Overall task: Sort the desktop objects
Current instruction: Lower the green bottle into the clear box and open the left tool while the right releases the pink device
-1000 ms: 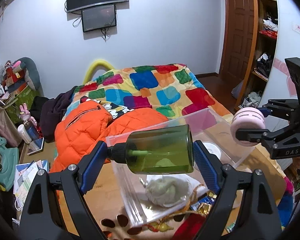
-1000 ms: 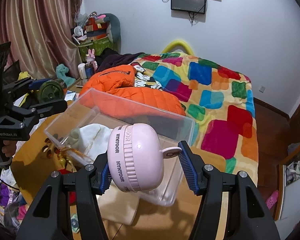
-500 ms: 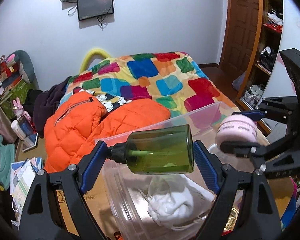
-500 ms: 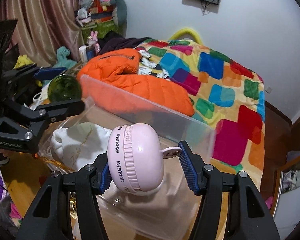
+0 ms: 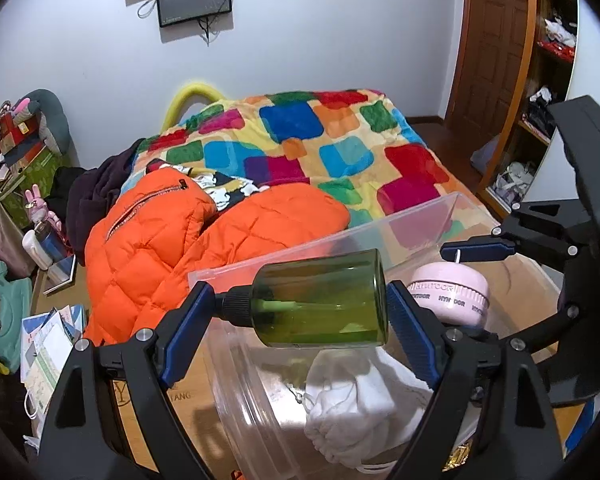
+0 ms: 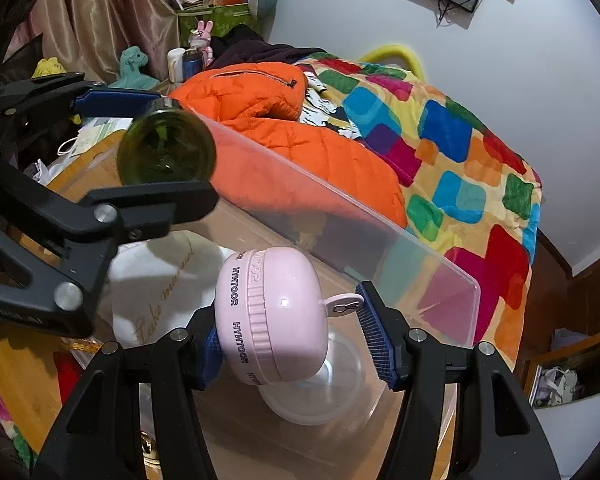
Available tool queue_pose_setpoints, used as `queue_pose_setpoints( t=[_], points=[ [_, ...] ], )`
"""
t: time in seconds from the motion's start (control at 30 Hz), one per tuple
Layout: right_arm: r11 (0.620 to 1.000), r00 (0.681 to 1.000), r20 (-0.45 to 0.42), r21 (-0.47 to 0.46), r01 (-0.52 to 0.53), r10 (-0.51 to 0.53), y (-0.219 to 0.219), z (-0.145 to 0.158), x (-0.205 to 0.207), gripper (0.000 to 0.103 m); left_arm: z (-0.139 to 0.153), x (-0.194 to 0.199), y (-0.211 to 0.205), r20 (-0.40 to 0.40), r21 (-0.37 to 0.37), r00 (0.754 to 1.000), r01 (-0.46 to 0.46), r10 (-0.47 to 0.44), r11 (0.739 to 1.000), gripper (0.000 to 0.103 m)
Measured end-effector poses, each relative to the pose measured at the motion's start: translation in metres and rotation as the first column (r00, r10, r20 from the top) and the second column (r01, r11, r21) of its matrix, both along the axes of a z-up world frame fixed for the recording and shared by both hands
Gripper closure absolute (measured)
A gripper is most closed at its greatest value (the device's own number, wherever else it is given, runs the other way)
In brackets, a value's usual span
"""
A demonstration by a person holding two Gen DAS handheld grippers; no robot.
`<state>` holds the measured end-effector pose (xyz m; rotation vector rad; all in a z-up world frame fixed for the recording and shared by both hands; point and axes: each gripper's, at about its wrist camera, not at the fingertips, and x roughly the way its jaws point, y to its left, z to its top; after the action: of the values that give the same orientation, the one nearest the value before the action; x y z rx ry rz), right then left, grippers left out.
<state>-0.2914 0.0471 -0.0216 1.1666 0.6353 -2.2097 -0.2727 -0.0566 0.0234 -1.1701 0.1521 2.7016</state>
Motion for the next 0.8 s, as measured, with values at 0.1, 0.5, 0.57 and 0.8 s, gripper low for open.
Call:
queue_pose_setpoints(
  t=[0.1,0.5,0.57,0.8],
  points=[
    [1.000,1.000,-0.007,0.013,-0.008,0.008,-0.004,-0.001,0.001,0.047,-0.003,-0.005,0.000,0.035,-0.004,0.999,0.005,-0.005,1.000,0.017],
    [1.000,1.000,-0.009,0.004,0.021,-0.021,-0.008,-0.003,0.006,0.047,-0.010,-0.006,0.009,0.084,-0.078,0.996,0.013,-0.006,0.997,0.017],
    [1.000,1.000,-0.008,0.003,0.025,-0.025,-0.007,-0.002,0.008,0.047,-0.009,-0.006,0.009,0.072,-0.092,0.997,0.001,0.006,0.996,0.016],
    [0.999,0.998,-0.059,0.031,0.012,-0.010,-0.001,0.008,0.023,0.037,-0.010,-0.003,0.012,0.080,-0.125,0.997,-0.007,0.017,0.992,0.016]
  ],
)
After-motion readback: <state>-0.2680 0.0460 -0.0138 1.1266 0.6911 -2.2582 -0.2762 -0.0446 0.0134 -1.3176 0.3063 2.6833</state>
